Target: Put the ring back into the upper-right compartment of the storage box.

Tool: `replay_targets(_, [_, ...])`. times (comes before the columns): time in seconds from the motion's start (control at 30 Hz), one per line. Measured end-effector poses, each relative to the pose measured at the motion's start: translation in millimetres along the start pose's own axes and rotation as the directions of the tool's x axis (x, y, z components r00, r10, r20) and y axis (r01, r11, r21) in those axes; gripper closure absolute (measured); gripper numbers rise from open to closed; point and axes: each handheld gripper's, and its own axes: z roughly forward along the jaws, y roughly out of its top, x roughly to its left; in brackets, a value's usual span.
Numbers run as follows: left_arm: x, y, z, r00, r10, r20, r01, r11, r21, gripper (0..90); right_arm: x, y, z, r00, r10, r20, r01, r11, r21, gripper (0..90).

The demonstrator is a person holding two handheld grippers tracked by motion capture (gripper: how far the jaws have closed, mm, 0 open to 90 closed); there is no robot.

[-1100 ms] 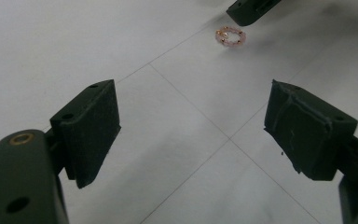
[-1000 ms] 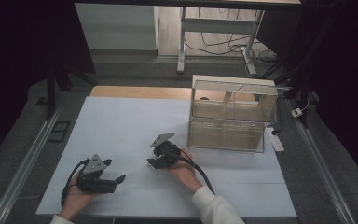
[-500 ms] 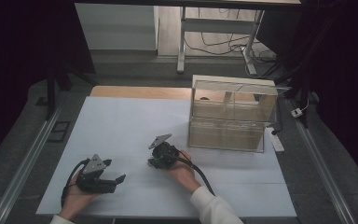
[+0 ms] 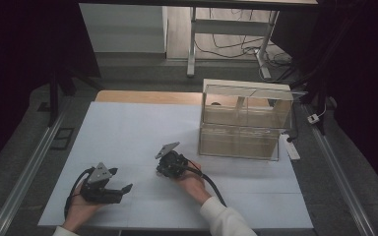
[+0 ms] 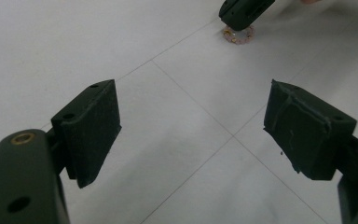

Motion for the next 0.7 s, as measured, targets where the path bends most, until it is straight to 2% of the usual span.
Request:
replay_targets(0.23, [0.2, -0.1, -0.1, 1.0000, 0.001, -0.001, -0.001, 1.0000, 0.002, 18.3, 0.9, 2.7, -10.0, 0.9999, 0.011, 0.000, -0.011, 0.999, -0.040, 86.7])
replay_targets(0.7, [0.7, -0.4, 0.7, 1.0000, 0.000, -0.004, 0.000, 1.0000, 0.004, 18.4, 7.0, 6.9, -29.3, 0.9999, -0.015, -0.005, 0.014, 0.994, -0.105, 86.7])
